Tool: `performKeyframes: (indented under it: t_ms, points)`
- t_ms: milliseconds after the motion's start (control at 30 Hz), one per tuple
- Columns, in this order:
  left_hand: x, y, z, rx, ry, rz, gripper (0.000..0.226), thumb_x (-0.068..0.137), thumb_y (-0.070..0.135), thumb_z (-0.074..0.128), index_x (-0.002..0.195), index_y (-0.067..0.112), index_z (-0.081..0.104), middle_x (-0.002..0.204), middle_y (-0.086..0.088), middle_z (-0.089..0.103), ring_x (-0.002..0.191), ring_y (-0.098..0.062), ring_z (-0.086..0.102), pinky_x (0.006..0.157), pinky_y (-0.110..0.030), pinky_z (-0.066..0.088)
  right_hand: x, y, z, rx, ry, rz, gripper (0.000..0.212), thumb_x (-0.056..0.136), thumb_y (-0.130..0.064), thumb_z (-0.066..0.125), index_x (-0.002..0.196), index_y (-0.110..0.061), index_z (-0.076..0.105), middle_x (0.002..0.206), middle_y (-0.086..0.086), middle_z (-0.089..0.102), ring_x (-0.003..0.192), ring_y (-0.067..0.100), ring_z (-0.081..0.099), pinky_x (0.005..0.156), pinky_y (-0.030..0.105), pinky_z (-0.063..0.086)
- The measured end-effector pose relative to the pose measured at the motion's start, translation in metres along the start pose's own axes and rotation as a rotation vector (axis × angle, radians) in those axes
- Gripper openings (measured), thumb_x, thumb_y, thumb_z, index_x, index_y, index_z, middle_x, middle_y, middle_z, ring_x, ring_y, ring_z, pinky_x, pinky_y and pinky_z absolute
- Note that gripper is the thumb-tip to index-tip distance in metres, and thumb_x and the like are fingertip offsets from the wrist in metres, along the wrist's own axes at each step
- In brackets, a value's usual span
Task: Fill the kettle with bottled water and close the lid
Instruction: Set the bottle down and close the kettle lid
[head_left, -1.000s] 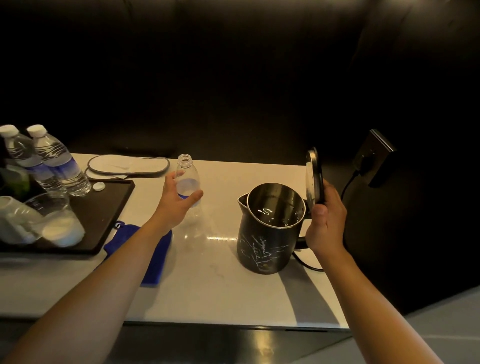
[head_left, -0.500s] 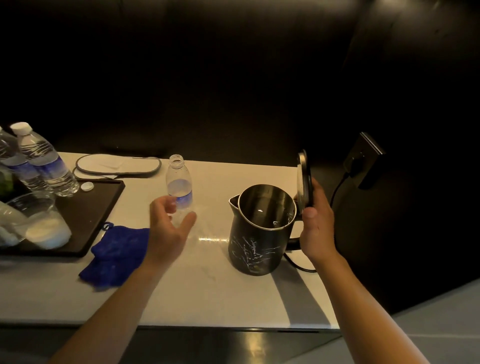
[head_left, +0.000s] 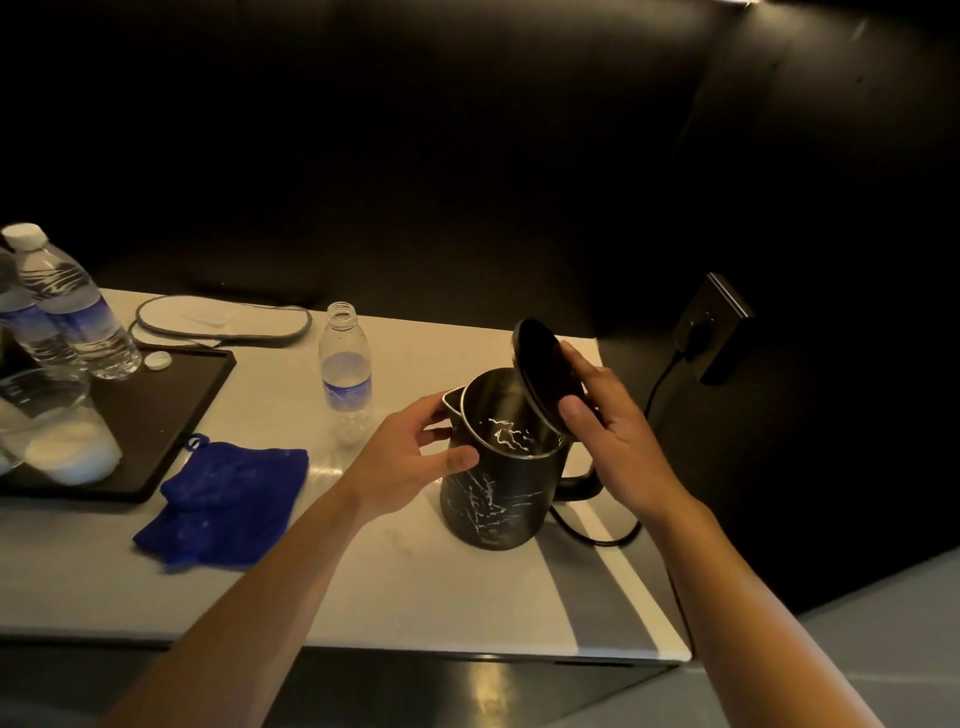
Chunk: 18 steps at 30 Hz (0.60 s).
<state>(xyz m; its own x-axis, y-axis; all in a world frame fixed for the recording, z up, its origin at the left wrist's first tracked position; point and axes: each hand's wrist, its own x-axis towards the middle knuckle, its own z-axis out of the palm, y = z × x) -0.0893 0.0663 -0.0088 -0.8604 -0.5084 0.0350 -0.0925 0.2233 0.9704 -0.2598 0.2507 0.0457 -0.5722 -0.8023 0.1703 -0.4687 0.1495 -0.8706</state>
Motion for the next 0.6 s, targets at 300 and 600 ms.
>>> performKeyframes:
  t_ms: [300,600]
  points:
    - [-0.002,0.003,0.000,0.002,0.014,0.005,0.090,0.063,0.072,0.077,0.140,0.032,0.055,0.138,0.006,0.065,0.128,-0.021,0.061,0.105,-0.049,0.052,0.010,-0.008,-0.008,-0.182,-0.141,0.038,0.074,0.085,-0.064,0.058,0.152,-0.041,0.037,0.141,-0.013,0.047,0.125,0.011,0.046,0.094,0.025,0.043]
    - [0.001,0.003,0.002,0.037,-0.011,0.008,0.061,0.077,0.048,0.077,0.132,0.046,0.049,0.134,0.018,0.059,0.127,-0.017,0.058,0.101,-0.030,0.052,0.012,-0.007,-0.007,-0.304,-0.154,0.033,0.078,0.080,-0.069,0.064,0.149,-0.045,0.039,0.140,-0.015,0.050,0.122,0.012,0.049,0.095,0.032,0.049]
